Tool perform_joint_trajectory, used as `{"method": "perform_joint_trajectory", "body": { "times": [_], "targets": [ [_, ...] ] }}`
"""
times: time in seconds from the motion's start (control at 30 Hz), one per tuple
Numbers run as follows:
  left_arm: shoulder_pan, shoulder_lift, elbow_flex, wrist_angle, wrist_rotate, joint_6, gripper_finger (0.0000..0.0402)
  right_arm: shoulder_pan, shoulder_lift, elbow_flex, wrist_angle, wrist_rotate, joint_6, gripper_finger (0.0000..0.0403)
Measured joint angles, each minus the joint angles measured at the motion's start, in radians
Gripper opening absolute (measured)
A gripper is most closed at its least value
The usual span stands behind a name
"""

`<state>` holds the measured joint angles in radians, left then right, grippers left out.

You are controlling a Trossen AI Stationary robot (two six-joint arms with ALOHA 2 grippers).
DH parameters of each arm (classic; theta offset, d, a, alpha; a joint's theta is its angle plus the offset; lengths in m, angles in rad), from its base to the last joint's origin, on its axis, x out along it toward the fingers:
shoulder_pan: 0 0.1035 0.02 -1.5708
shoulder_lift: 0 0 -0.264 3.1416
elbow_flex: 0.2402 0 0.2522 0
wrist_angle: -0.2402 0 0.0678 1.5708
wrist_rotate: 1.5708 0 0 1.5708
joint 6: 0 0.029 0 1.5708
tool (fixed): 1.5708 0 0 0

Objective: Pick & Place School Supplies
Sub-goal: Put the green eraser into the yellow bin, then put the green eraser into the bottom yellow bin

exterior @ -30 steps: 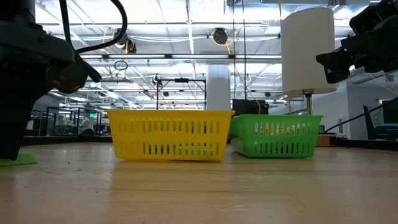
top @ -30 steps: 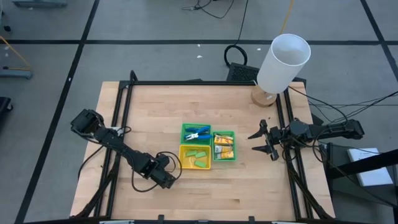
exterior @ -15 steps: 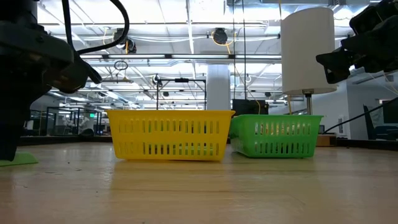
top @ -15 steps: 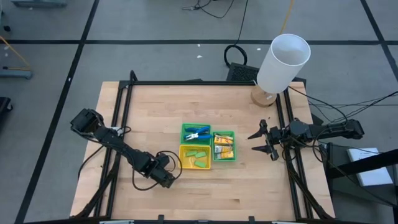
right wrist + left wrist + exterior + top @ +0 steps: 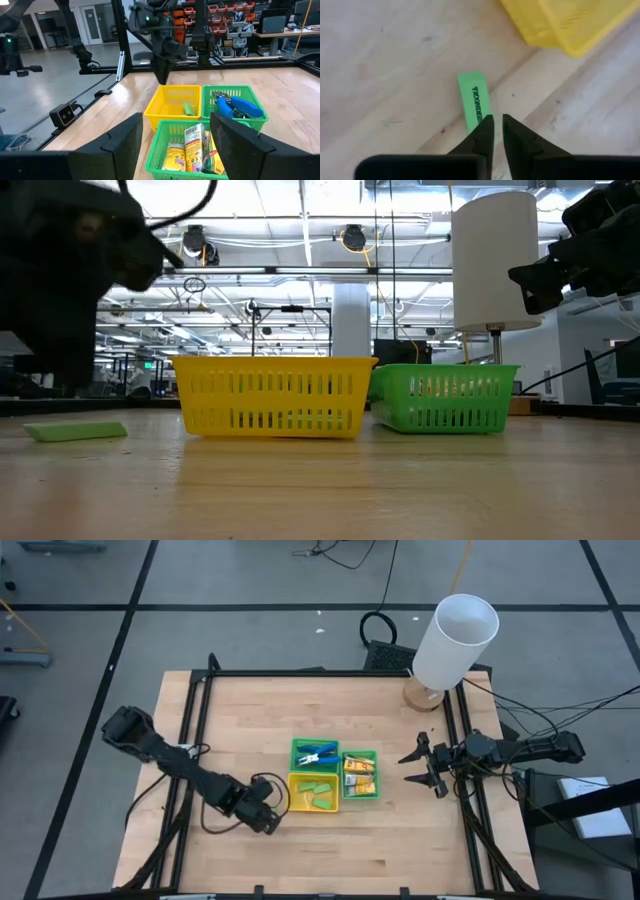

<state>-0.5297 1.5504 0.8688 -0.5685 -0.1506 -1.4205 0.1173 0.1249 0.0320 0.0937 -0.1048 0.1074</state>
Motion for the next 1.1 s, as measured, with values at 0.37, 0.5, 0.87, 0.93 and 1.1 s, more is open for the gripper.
{"method": "perform_joint_trajectory", "body": {
  "times": [0.37,0.5,0.87,0.93,1.1],
  "targets": [
    [-0.005,-0.081,0.003,0.083,-0.029,0.094,0.006,0.0,0.0,0.0,0.0,0.0,0.0,0.0226],
    [-0.007,-0.063,0.003,0.116,-0.021,0.103,0.0123,0.0,0.0,0.0,0.0,0.0,0.0,0.0226],
    [0.019,-0.006,0.005,0.224,0.124,0.106,0.0213,0.0,0.0,0.0,0.001,0.0,0.0,0.0226],
    [0.018,-0.001,0.005,0.204,0.129,0.107,0.0213,0.0,0.0,0.0,0.0,0.0,0.0,0.0226],
    [0.024,0.006,0.006,0.035,0.135,0.062,0.0213,0.0,0.0,0.0,0.004,0.0,0.0,0.0226]
  ]
}}
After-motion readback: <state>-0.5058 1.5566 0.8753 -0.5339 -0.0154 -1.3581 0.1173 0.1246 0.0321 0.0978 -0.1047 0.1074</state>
